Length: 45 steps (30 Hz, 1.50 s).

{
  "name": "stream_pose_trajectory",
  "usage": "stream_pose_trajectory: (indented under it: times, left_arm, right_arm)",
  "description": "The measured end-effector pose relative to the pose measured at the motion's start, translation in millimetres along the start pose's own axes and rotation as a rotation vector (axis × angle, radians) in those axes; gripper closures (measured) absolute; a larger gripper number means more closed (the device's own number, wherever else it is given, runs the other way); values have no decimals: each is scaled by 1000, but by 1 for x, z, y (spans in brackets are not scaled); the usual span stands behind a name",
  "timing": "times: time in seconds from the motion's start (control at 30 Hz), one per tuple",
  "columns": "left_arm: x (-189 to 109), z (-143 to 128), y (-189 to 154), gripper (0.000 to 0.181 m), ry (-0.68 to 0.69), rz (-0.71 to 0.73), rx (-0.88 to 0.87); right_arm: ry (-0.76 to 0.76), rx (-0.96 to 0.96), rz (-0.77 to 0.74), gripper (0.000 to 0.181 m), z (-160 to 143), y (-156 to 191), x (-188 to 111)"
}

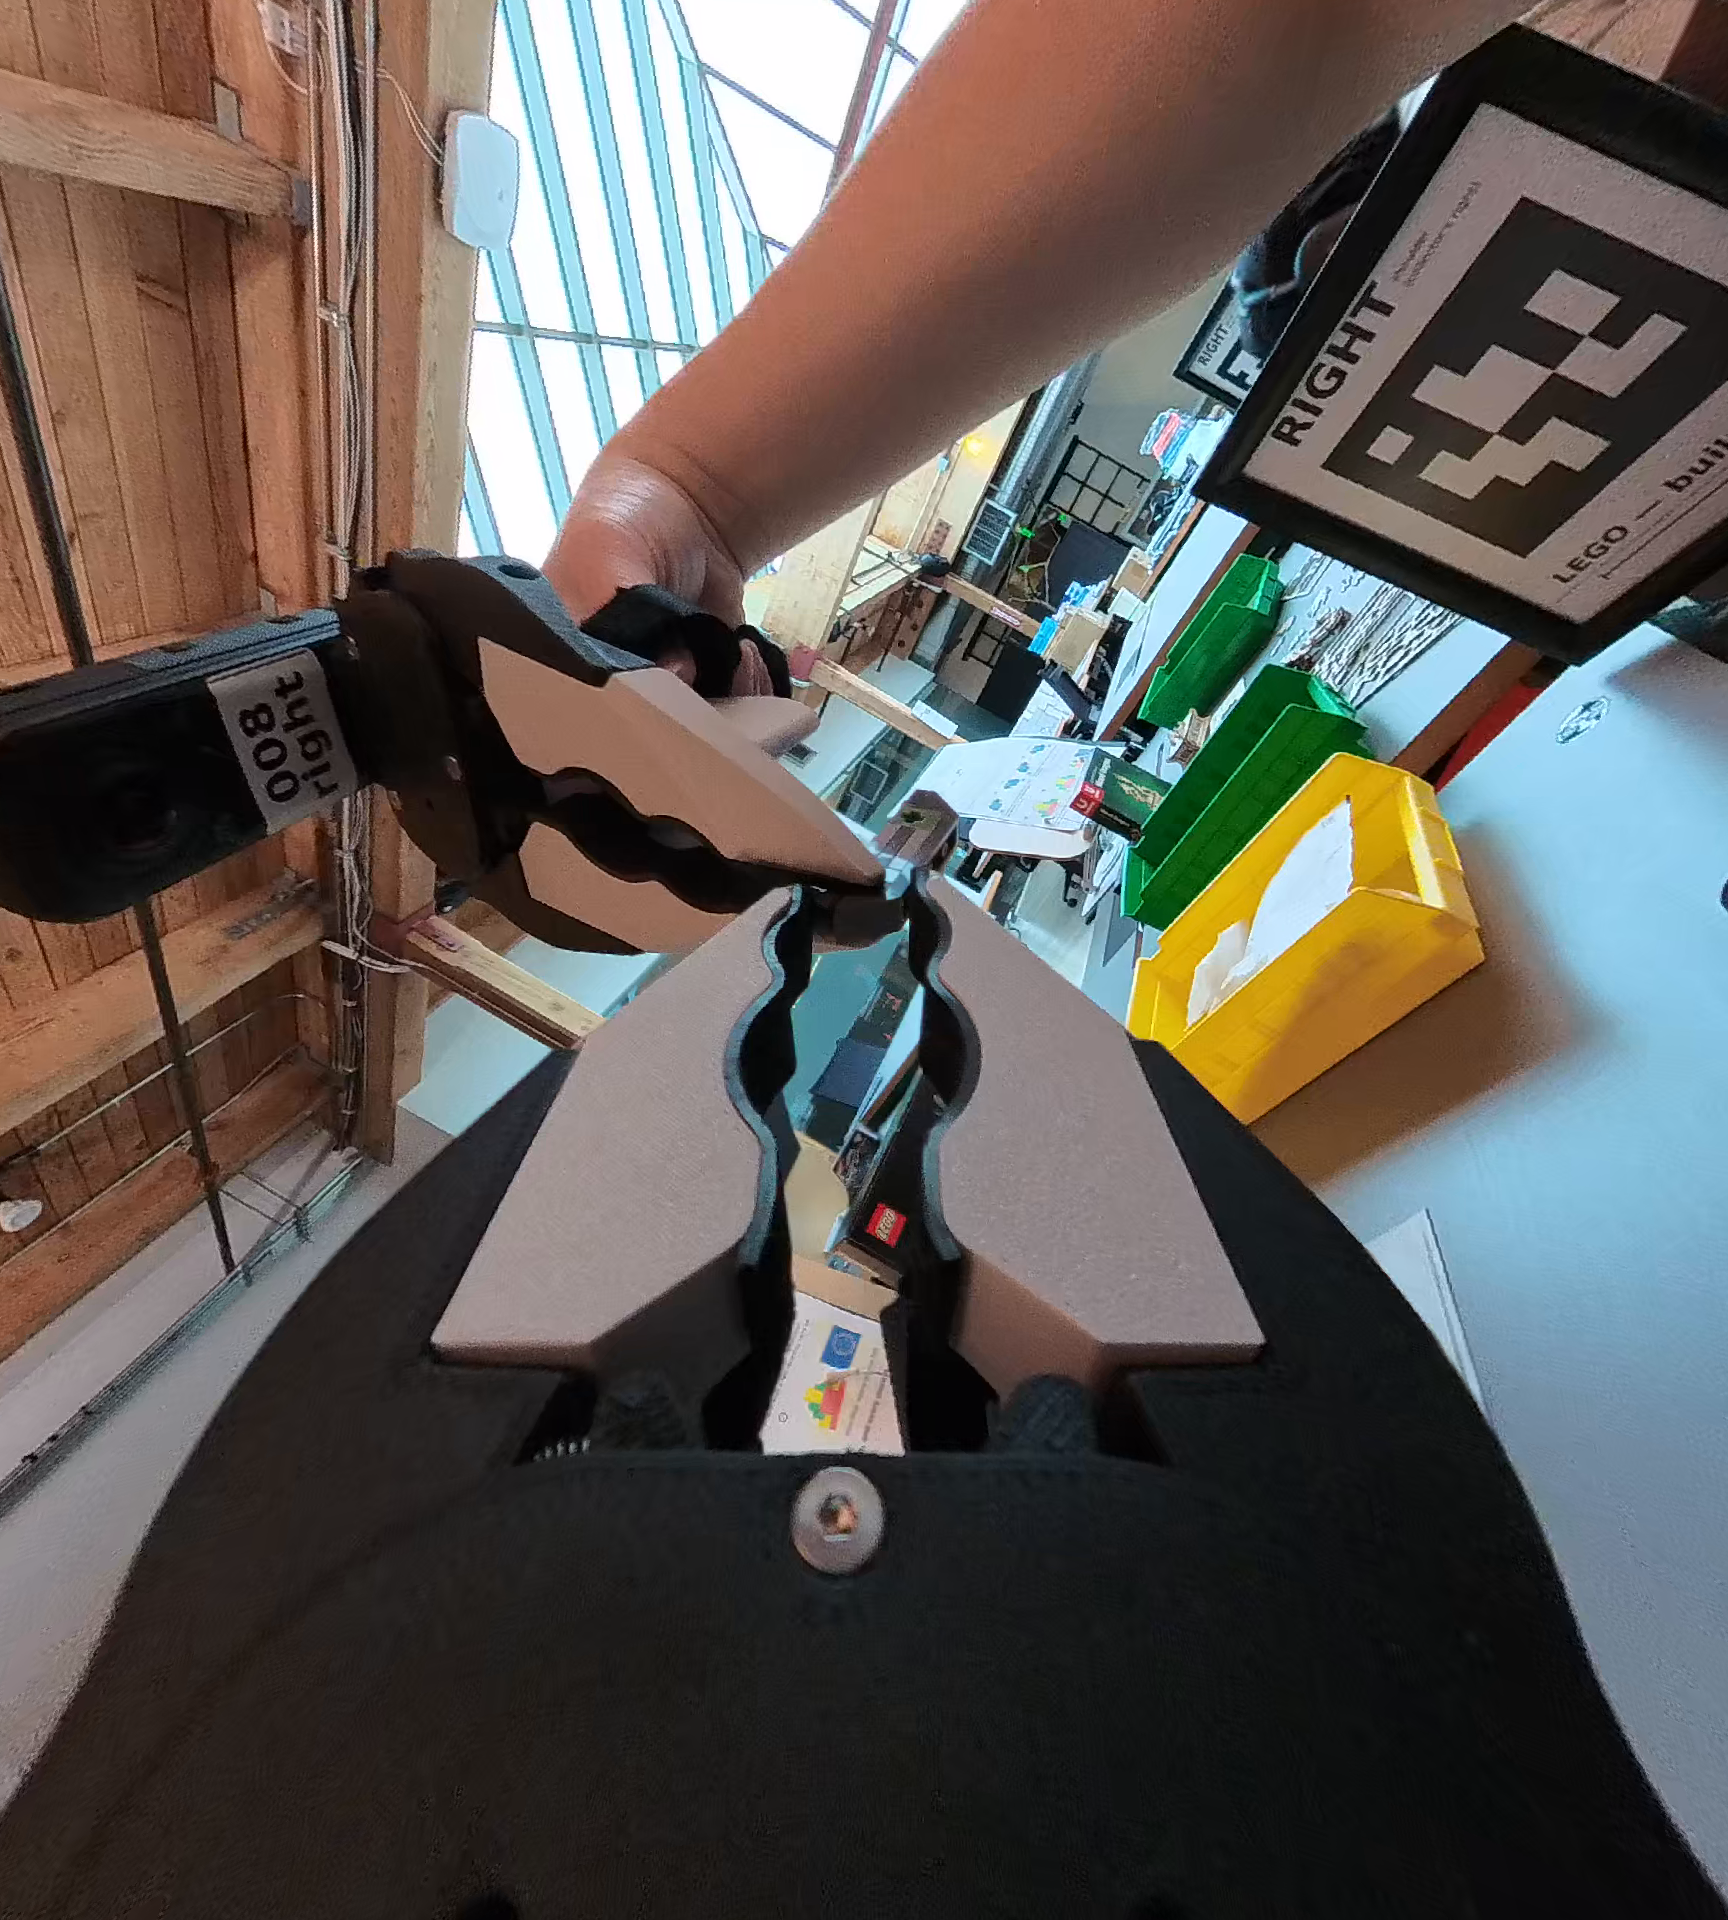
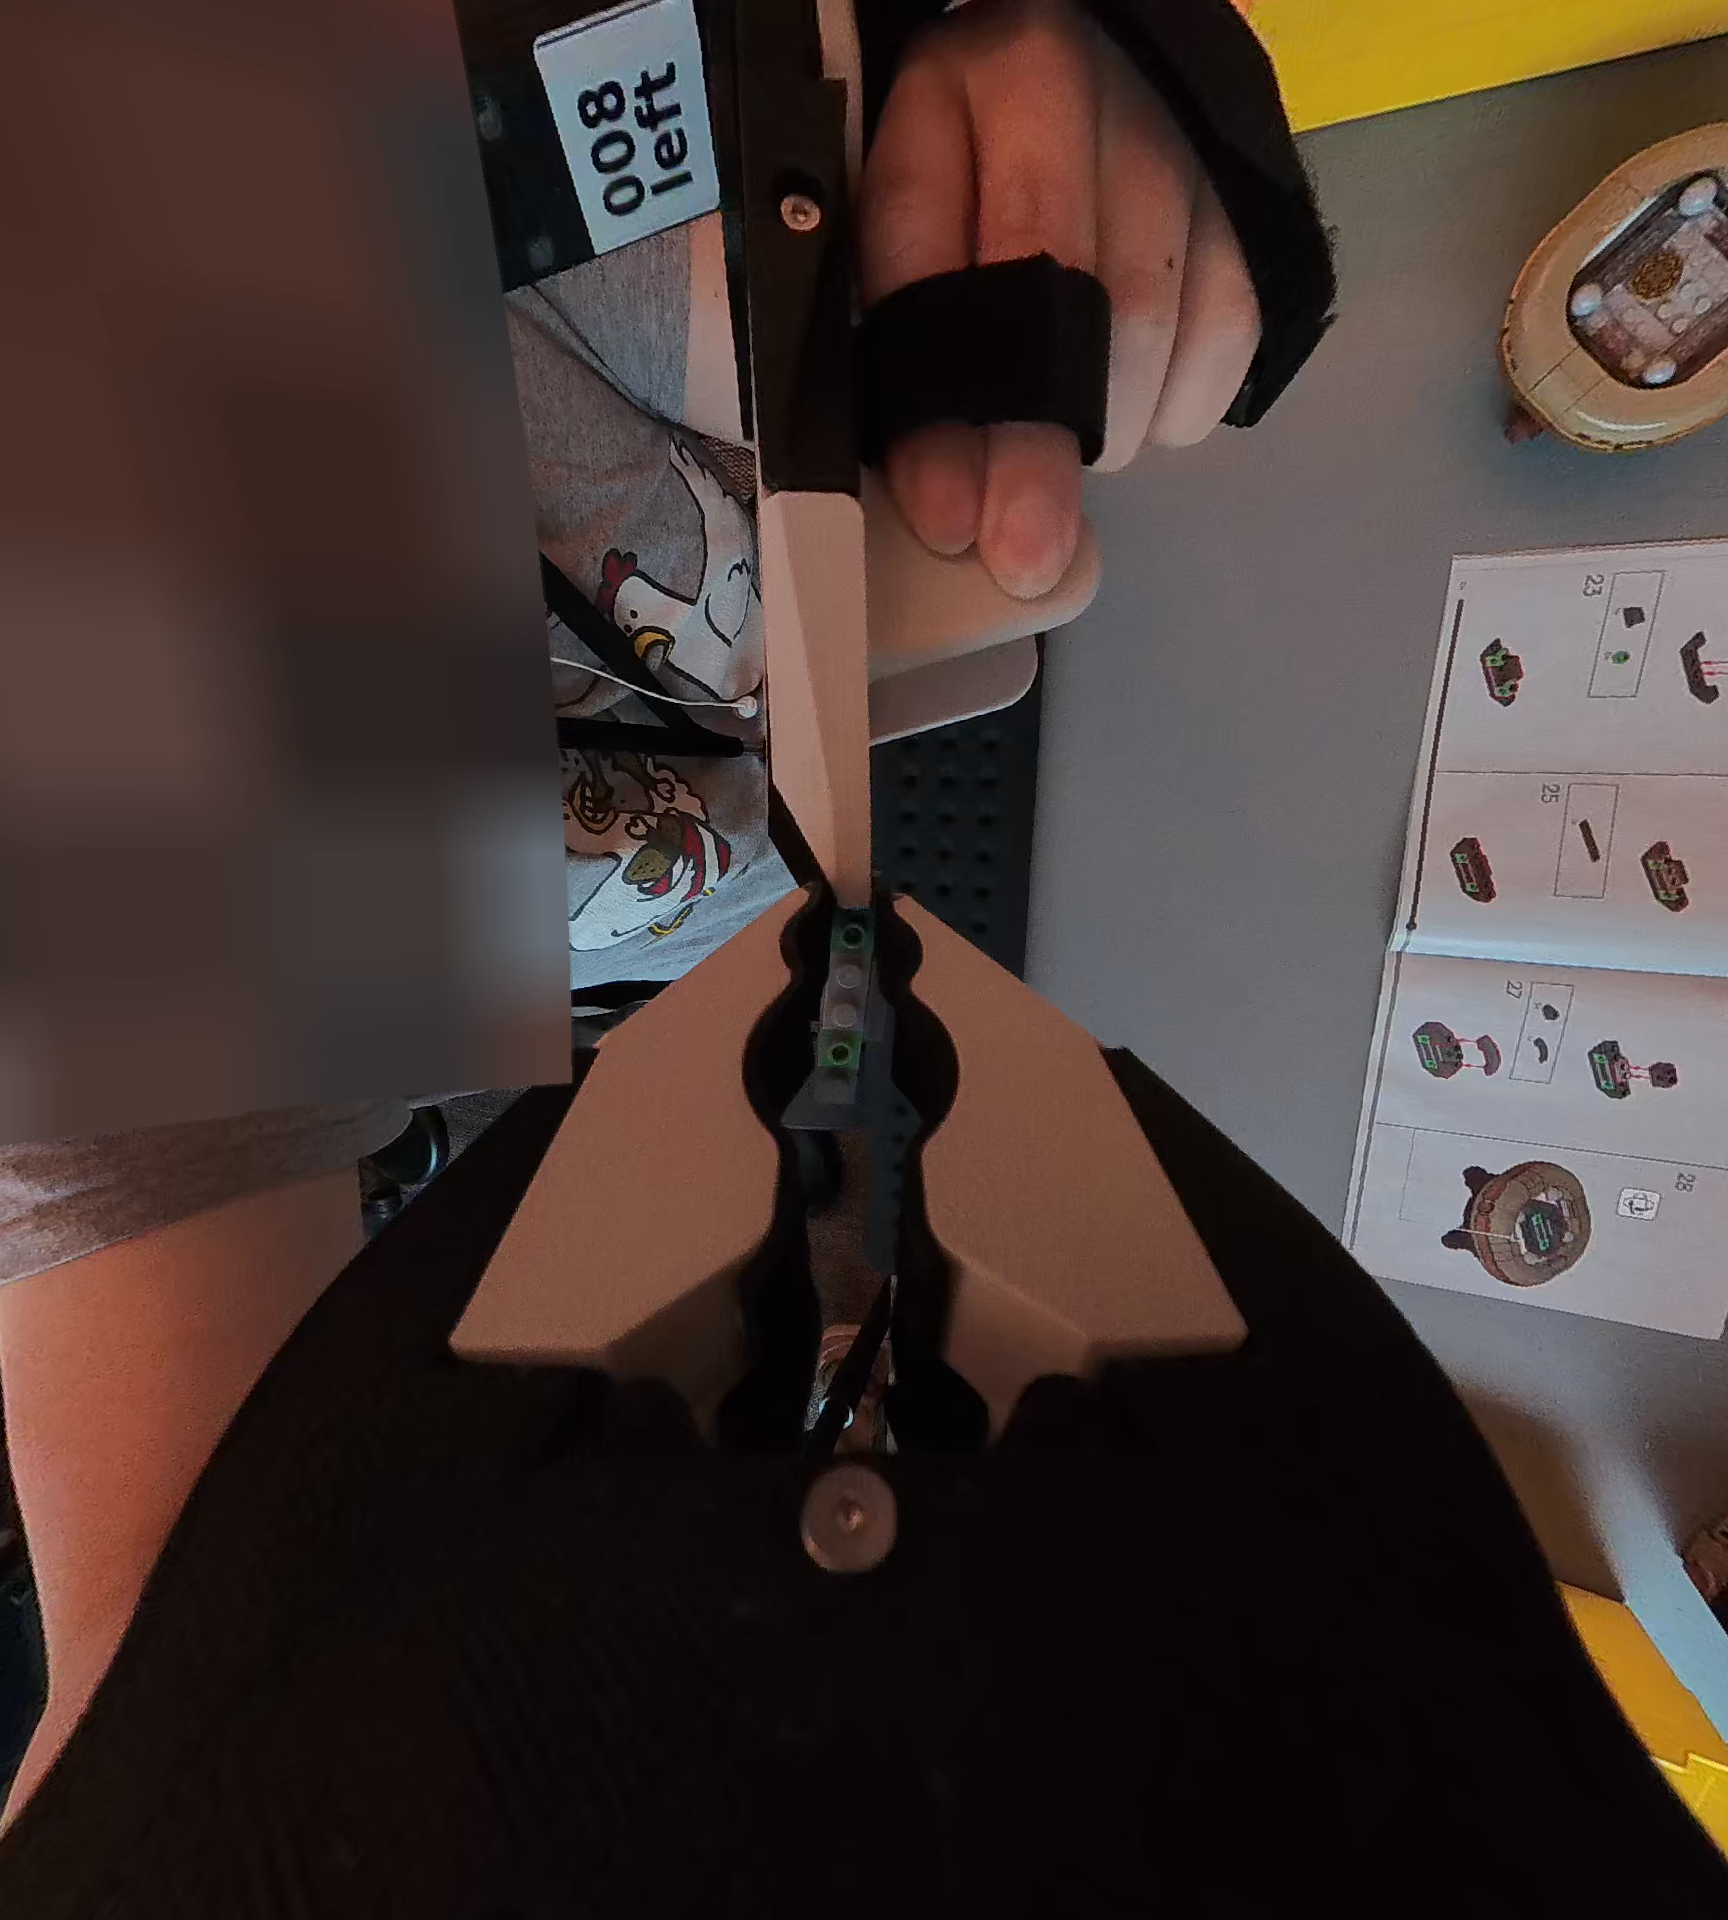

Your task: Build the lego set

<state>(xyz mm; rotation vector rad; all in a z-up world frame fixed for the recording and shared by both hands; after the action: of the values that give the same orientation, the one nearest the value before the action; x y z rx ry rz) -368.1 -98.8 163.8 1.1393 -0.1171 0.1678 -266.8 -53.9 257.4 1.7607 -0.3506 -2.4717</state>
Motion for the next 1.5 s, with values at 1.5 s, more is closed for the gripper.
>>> stream_pose_trajectory:
  times: [1.5]
  left_arm:
    - [-13, -55, 12, 179, 160, 14, -94]
  right_arm:
    - [-269, -29, -440, 181, -98, -53, 56]
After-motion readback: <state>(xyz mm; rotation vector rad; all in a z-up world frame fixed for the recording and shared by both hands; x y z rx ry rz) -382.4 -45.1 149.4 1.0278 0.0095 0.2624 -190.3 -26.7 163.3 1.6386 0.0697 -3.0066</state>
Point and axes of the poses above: each gripper's, where its closed fingertips meet, x out along the fingers, z out of its top, y = z × x across the jaws, the point moved 9 cm from there along -x, back along the fingers, and after that the axes turned 7 degrees about -z, right-handed, at the moved point
